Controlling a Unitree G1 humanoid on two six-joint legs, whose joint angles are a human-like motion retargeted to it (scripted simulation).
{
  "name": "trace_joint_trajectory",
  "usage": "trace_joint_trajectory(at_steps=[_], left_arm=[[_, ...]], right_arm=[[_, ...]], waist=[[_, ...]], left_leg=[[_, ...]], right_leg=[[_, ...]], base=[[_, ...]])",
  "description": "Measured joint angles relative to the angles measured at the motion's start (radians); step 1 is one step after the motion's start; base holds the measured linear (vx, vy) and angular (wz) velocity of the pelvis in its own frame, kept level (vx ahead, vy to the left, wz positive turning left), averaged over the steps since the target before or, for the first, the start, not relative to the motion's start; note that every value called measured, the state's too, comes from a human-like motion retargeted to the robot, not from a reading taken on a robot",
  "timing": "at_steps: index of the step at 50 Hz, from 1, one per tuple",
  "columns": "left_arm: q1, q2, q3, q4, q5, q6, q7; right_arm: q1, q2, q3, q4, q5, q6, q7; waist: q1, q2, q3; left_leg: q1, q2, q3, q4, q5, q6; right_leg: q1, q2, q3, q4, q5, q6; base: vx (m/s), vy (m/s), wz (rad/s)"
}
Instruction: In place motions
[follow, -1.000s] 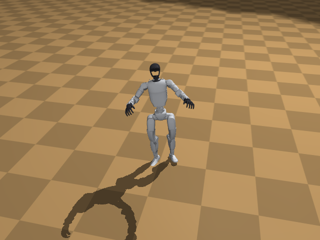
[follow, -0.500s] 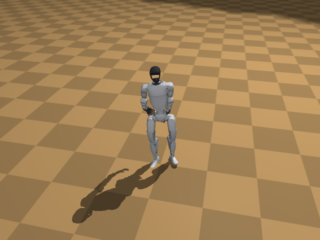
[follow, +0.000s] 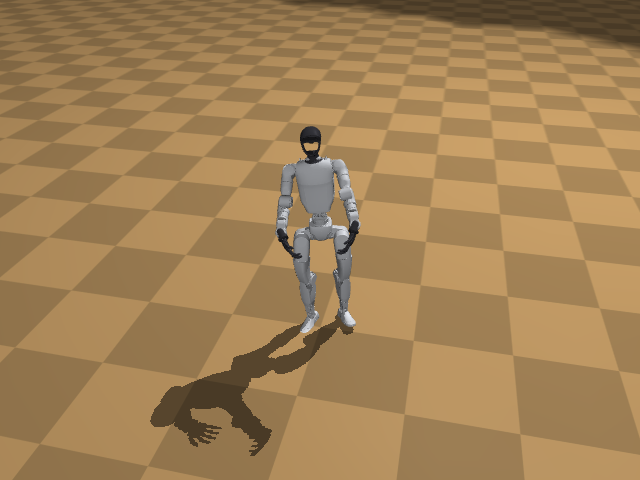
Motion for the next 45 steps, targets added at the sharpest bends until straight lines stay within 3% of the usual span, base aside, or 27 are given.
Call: trace_joint_trajectory(at_steps=[6,11,20,26,30,34,38,40,42,45], left_arm=[[-0.233,-0.001,-0.045,-0.051,-0.109,0.040,-0.003],[-0.373,0.025,-0.128,-0.022,-0.151,0.035,0.028],[-0.446,0.038,-0.176,0.028,-0.276,-0.121,0.263],[-0.391,0.016,-0.129,-0.005,-0.318,-0.127,0.226],[-0.248,-0.040,-0.066,-0.199,-0.228,-0.144,0.121],[-0.001,-0.060,-0.105,-0.521,-0.128,-0.109,0.037],[0.256,-0.120,-0.074,-0.716,-0.034,-0.166,0.053],[0.398,-0.138,-0.076,-0.745,-0.037,-0.250,0.094],[0.526,-0.153,-0.075,-0.704,-0.048,-0.300,0.126],[0.681,-0.184,-0.053,-0.526,0.000,-0.289,0.101]], right_arm=[[-0.222,-0.034,0.079,-0.054,0.086,-0.056,0.020],[-0.369,-0.103,0.174,-0.023,0.139,-0.080,-0.047],[-0.468,-0.164,0.245,0.032,0.221,-0.172,-0.164],[-0.428,-0.136,0.225,0.006,0.193,-0.182,-0.156],[-0.301,-0.090,0.186,-0.149,0.125,-0.166,-0.181],[-0.061,-0.058,0.167,-0.485,-0.026,-0.140,-0.125],[0.267,-0.064,0.179,-0.776,-0.164,-0.265,-0.100],[0.441,-0.066,0.171,-0.818,-0.199,-0.359,-0.163],[0.580,-0.041,0.154,-0.749,-0.201,-0.398,-0.250],[0.723,-0.001,0.108,-0.504,-0.158,-0.321,-0.284]], waist=[[0.019,-0.002,-0.046],[0.016,0.001,-0.060],[0.012,0.003,-0.075],[0.011,0.000,-0.064],[0.019,0.006,-0.067],[0.006,0.003,-0.058],[0.010,0.004,-0.018],[0.010,0.002,0.007],[0.004,-0.005,0.033],[0.000,-0.013,0.058]], left_leg=[[-0.008,0.000,0.009,0.001,-0.008,0.000],[-0.017,0.002,0.006,0.002,-0.010,0.000],[-0.020,0.002,0.005,0.001,-0.008,0.001],[-0.009,0.002,0.010,0.000,-0.005,0.002],[-0.009,0.003,0.018,-0.003,-0.004,0.001],[-0.003,-0.001,0.014,-0.005,-0.003,0.001],[0.010,-0.002,0.011,-0.008,-0.004,0.002],[0.016,-0.003,0.005,-0.008,-0.003,0.003],[0.019,-0.005,-0.004,-0.006,0.000,0.002],[0.020,-0.006,-0.010,-0.006,0.005,0.001]], right_leg=[[-0.016,0.003,0.015,0.000,-0.004,0.001],[-0.021,0.005,0.011,0.000,-0.009,0.003],[-0.025,0.007,0.010,0.000,-0.016,0.005],[-0.022,0.007,0.018,0.002,-0.014,0.003],[-0.029,0.007,0.024,0.005,-0.012,0.002],[-0.025,0.005,0.021,0.006,-0.014,0.001],[-0.013,0.007,0.017,0.005,-0.017,0.001],[-0.002,0.006,0.011,0.005,-0.019,0.002],[0.010,0.003,-0.001,0.003,-0.021,0.002],[0.021,0.001,-0.013,-0.002,-0.023,0.004]], base=[[0.01,0.00,-0.02],[0.00,0.00,0.00],[0.00,0.00,0.00],[0.00,0.00,0.00],[0.04,0.01,-0.04],[0.02,0.00,-0.01],[0.13,0.01,0.04],[0.07,-0.03,0.17],[0.05,-0.04,0.27],[-0.01,-0.03,0.14]])
